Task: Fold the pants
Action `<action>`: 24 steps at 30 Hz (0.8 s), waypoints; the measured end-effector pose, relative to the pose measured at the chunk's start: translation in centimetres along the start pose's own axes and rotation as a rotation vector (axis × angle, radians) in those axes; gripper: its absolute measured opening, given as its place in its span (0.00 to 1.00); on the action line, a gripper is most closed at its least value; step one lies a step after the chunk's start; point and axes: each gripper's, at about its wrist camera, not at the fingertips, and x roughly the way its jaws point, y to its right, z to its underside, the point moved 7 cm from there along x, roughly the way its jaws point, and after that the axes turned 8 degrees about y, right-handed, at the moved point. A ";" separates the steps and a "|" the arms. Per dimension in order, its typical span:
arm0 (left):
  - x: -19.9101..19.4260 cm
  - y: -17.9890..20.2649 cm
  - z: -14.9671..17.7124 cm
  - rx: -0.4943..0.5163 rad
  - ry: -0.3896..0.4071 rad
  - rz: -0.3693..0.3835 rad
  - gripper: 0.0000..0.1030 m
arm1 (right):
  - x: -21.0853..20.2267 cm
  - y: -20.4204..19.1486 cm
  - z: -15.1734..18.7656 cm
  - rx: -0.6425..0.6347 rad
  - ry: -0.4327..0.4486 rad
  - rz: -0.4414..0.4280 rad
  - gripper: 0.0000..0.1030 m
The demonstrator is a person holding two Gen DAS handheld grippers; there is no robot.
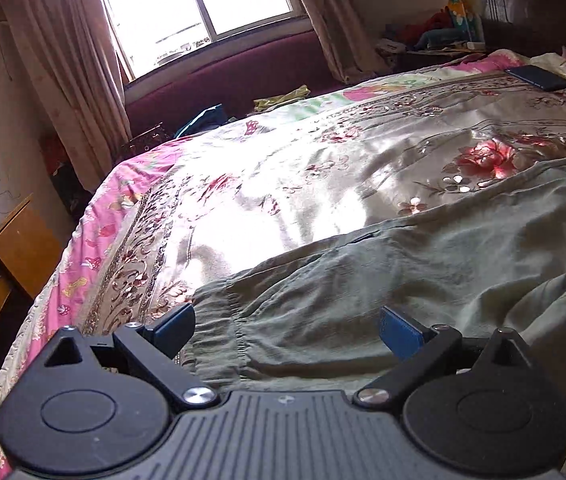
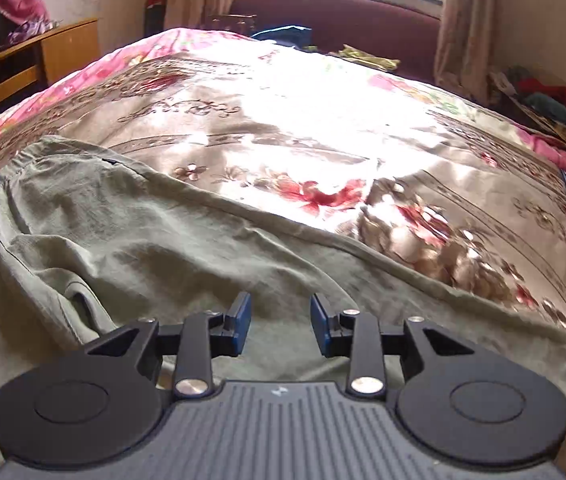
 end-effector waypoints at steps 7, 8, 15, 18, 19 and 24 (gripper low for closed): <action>8.8 -5.4 0.6 -0.115 -0.109 0.082 1.00 | 12.2 -5.3 -4.7 -0.170 -0.062 -0.140 0.47; 9.8 -5.6 0.6 -0.130 -0.117 0.091 1.00 | 13.1 -5.8 -4.7 -0.174 -0.069 -0.142 0.47; 15.4 -6.3 2.5 -0.219 -0.200 0.156 1.00 | 16.3 -5.8 -4.9 -0.165 -0.093 -0.166 0.57; 16.1 -6.8 2.5 -0.266 -0.207 0.153 1.00 | 16.1 -6.0 -4.9 -0.173 -0.111 -0.178 0.48; 16.0 -6.7 2.5 -0.262 -0.208 0.154 1.00 | 16.1 -6.3 -4.8 -0.171 -0.121 -0.183 0.37; 14.5 -6.1 1.5 -0.263 -0.192 0.203 0.46 | 14.9 -8.3 -5.0 -0.216 -0.145 -0.183 0.01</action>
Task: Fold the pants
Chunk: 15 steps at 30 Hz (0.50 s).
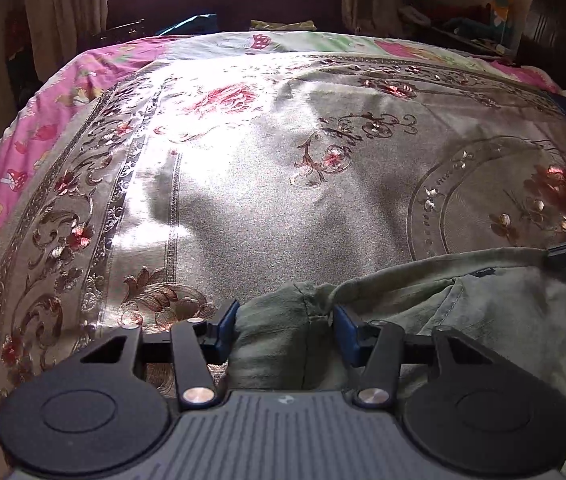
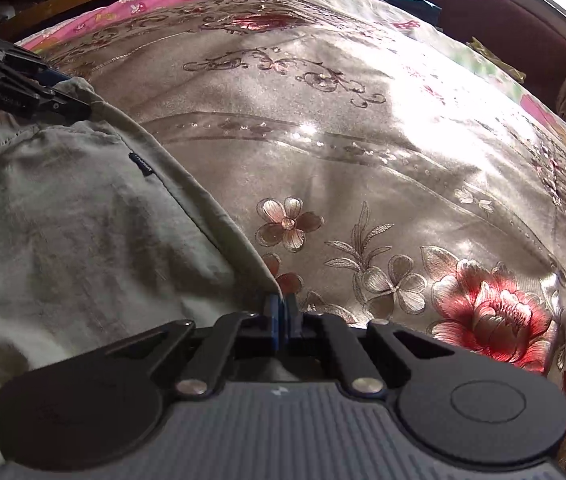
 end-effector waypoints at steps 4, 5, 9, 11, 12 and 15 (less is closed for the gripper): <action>-2.2 0.6 -0.7 0.014 0.036 -0.015 0.33 | -3.6 -0.8 -1.4 -0.004 0.071 0.030 0.01; -3.1 0.8 -0.8 0.022 0.052 -0.017 0.33 | -4.8 -1.0 -1.7 -0.002 0.093 0.033 0.01; -9.4 1.2 -1.1 0.013 0.155 0.004 0.32 | -12.5 -2.1 -2.8 0.034 0.217 0.029 0.01; -14.1 1.2 -0.4 -0.023 0.217 0.032 0.32 | -17.3 -3.7 -2.2 0.058 0.272 0.007 0.01; -16.5 1.3 0.4 -0.044 0.244 0.053 0.32 | -19.2 -4.8 -1.6 0.067 0.287 -0.010 0.01; -22.3 2.8 4.3 -0.035 0.273 0.061 0.32 | -23.3 -9.3 1.5 0.061 0.290 -0.066 0.01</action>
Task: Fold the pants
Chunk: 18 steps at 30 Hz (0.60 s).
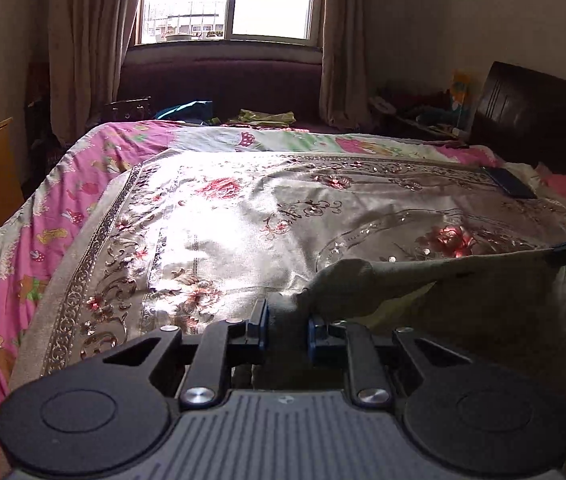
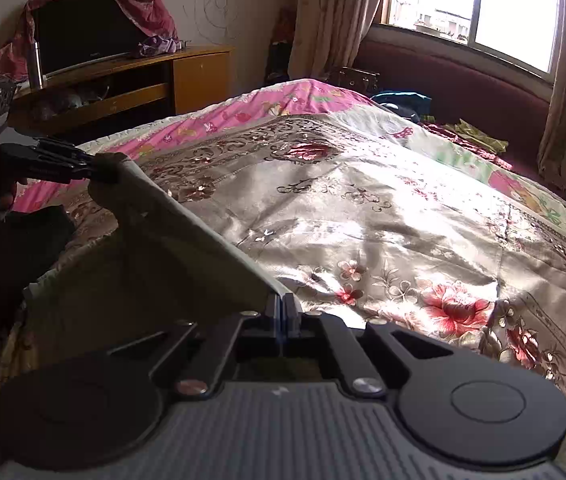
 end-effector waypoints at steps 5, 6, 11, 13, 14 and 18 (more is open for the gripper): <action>-5.0 2.0 7.7 -0.026 -0.105 -0.033 0.32 | -0.7 -6.4 8.1 0.058 -0.143 -0.092 0.01; -5.2 1.9 9.3 -0.049 -0.132 -0.045 0.32 | 0.0 -7.0 9.8 0.096 -0.173 -0.099 0.01; -5.8 1.6 13.4 -0.101 -0.158 -0.091 0.35 | 2.3 -9.3 14.2 0.044 -0.262 -0.083 0.02; -6.1 2.1 13.4 -0.036 -0.145 -0.112 0.38 | 2.2 -9.8 14.0 -0.014 -0.251 -0.071 0.02; -6.2 2.3 13.3 0.004 -0.140 -0.117 0.38 | 2.1 -9.9 13.7 -0.027 -0.248 -0.070 0.01; -6.6 2.8 12.9 0.111 -0.124 -0.124 0.38 | 1.4 -10.1 12.8 -0.037 -0.230 -0.056 0.01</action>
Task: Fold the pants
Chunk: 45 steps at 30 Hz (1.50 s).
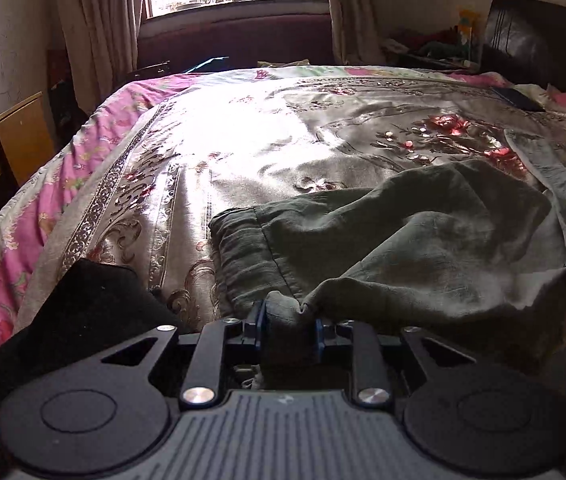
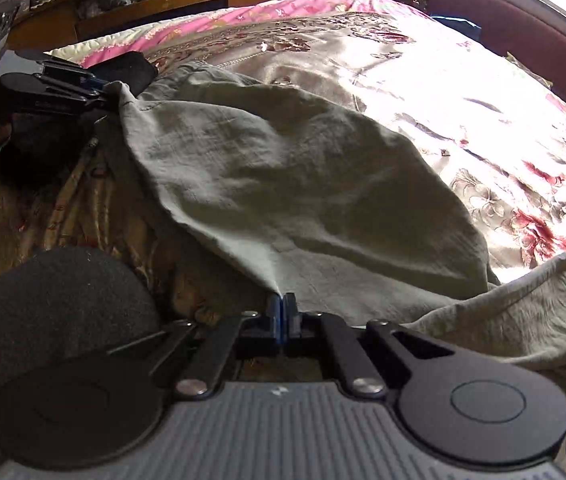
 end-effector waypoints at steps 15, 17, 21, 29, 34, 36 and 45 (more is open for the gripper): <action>-1.8 0.4 3.4 0.274 -0.008 -0.136 0.43 | 1.8 -1.9 1.4 -0.020 -0.071 -0.031 0.09; -1.9 0.5 2.9 0.316 0.003 -0.181 0.43 | 1.7 -2.0 1.3 -0.034 -0.070 -0.034 0.09; -2.5 -0.1 0.6 0.286 0.088 -0.241 0.43 | 1.3 -2.3 1.5 -0.024 -0.059 -0.028 0.09; -3.9 -2.3 2.0 0.234 0.008 -0.332 0.43 | 0.0 -1.9 2.5 0.034 -0.056 -0.025 0.17; -4.4 2.2 -0.9 0.192 0.091 -0.224 0.43 | -2.7 1.9 2.0 0.166 0.002 0.042 0.17; -3.3 5.6 -2.3 0.172 0.117 -0.124 0.43 | -3.5 4.6 1.7 0.234 0.032 0.099 0.20; 4.0 22.6 -6.0 0.117 0.062 0.335 0.44 | -2.8 24.2 1.6 0.767 0.102 0.433 0.29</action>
